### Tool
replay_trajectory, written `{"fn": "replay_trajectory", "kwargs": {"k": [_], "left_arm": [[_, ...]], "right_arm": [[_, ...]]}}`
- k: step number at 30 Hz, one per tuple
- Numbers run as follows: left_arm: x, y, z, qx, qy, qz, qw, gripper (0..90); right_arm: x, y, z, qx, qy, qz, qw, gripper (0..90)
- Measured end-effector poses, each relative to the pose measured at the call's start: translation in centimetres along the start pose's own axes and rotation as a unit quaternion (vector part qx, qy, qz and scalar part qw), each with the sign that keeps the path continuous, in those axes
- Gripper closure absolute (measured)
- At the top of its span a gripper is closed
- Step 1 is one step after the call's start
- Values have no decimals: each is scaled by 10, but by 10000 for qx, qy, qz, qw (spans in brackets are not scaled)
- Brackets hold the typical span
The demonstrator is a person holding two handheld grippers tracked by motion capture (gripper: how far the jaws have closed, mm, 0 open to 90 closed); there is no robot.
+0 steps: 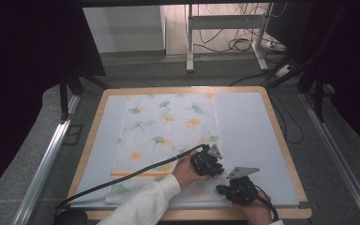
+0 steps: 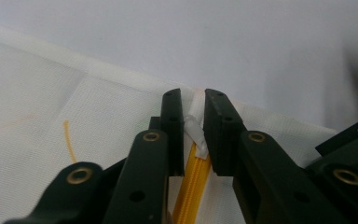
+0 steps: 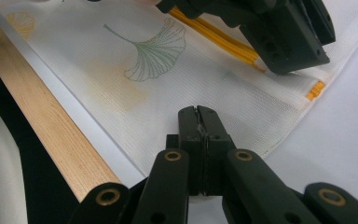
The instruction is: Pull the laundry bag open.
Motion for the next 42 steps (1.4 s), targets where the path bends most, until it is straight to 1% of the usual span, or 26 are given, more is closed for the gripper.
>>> {"fn": "replay_trajectory", "kwargs": {"k": [2,3,8,11,15,18,21,25,27,29,30,31,34,35,37,40,42], "left_arm": [[0,0,1,-36,27,13,10000,810],[0,-1,1,-43,9,23,10000,818],[1,-2,3,-22,75,20,10000,826],[1,-2,4,44,-45,5,10000,835],[1,-2,7,172,-68,30,9998,841],[1,-1,7,153,-74,29,9999,842],[0,-1,7,101,-21,34,9999,842],[0,-1,6,53,34,47,10000,842],[0,-1,5,32,0,37,10000,843],[0,-1,5,21,-3,36,10000,843],[0,-1,5,21,-3,36,10000,843],[0,-1,5,12,-13,39,10000,843],[-1,0,4,18,-59,20,10000,843],[-2,0,4,22,-29,22,10000,843],[-3,2,2,25,-38,26,10000,844],[-5,3,1,7,11,64,10000,843],[-7,4,1,16,-22,48,10000,844]], "right_arm": [[0,0,0,9,-7,-1,10000,887],[0,0,0,9,-8,-2,10000,888],[1,0,1,-8,4,-2,10000,888],[1,0,0,-29,11,-2,10000,888],[0,0,1,-22,-15,0,10000,888],[0,0,2,-28,-30,4,10000,888],[1,0,2,-28,-55,3,10000,890],[5,-1,4,-125,-71,11,9999,891],[9,-1,6,-216,-104,38,9997,891],[9,-3,10,-374,-114,-21,9992,892],[9,-3,10,-374,-114,-21,9992,892],[9,-4,14,-360,-224,-11,9991,894],[8,-3,17,-278,-411,14,9988,896],[8,-3,18,-259,-460,16,9986,897],[8,-3,19,-216,-522,22,9984,897],[8,-3,19,-198,-537,19,9984,898],[7,-3,20,-152,-649,26,9978,898]]}}
Point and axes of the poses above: each handheld gripper's, and its own axes: y roughly backward along the jaws, x roughly out of its top, z roughly to its right, the point moved 6 cm from there along -y, roughly forward along the jaws, and after that the axes turned 1 degree about -x, right-handed, at the moved point
